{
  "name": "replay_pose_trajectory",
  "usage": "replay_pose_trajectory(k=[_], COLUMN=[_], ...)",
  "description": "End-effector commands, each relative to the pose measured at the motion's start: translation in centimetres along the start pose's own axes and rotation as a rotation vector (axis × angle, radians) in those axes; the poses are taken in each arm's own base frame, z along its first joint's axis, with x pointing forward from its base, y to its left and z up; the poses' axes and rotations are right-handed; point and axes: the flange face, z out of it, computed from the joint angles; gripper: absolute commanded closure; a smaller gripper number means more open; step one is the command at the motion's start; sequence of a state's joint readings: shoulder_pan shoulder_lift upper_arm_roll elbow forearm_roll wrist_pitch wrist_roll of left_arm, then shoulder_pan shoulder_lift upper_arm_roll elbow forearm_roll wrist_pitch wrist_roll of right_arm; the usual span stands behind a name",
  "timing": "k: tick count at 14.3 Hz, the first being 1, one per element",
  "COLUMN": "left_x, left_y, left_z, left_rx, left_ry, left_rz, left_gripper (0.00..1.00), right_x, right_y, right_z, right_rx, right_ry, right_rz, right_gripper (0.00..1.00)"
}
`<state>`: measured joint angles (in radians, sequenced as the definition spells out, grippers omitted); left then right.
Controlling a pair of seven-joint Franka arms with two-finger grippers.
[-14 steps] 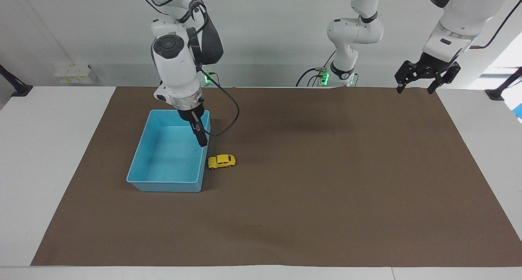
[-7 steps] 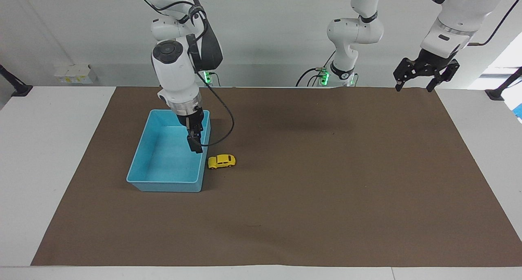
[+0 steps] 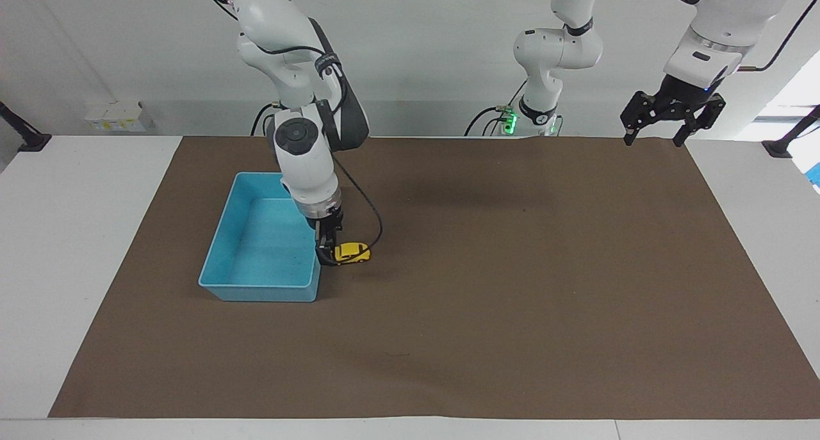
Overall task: Wind up and store yellow beetle car
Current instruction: 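Move the right gripper down beside the car at the bin edge, then close the right gripper on the yellow car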
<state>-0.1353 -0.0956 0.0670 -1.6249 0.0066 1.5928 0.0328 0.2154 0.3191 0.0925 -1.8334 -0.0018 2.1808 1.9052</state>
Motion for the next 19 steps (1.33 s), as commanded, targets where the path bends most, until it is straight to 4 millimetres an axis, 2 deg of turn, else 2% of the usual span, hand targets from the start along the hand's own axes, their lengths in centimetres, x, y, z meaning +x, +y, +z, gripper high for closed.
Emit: replay_pose_trajectory(k=[1,7,10,11,12,13,14,17,19], left_x=[-0.2,-0.3,-0.3,-0.3,-0.3,-0.3,-0.3,-0.3,-0.3], left_y=[-0.1,-0.8,-0.6,-0.7,-0.8,-0.8,-0.8,-0.8,-0.8], left_z=[-0.4,-0.4,-0.4,-0.4,-0.4,-0.4,-0.4,-0.4,-0.4], left_rx=[-0.012,-0.012,-0.012,-0.013,-0.012,-0.012,-0.012,-0.012,-0.012], left_ry=[0.000,-0.003,-0.003,-0.003,-0.003,-0.003,-0.003,-0.003,-0.003], left_rz=[-0.002,-0.014,-0.011,-0.012,-0.014,-0.014,-0.014,-0.014,-0.014], left_gripper=[0.00,0.00,0.00,0.00,0.00,0.00,0.00,0.00,0.00], right_x=[-1.0,-1.7,-1.3,-1.4,-1.4,-1.4,-1.4,-1.7,-3.5], right_y=[0.6,3.1,3.5,3.5,3.5,3.4,3.4,3.4,3.7], right_z=[1.8,5.6,6.0,6.0,6.0,5.9,5.9,5.7,5.2], right_rx=[0.016,0.035,0.037,0.037,0.038,0.040,0.040,0.037,0.041], right_ry=[0.006,0.029,0.050,0.054,0.053,0.053,0.053,0.054,0.052], right_rz=[-0.018,-0.070,-0.087,-0.093,-0.093,-0.093,-0.091,-0.092,-0.112], right_gripper=[0.00,0.00,0.02,0.25,0.67,0.93,1.00,1.00,1.00])
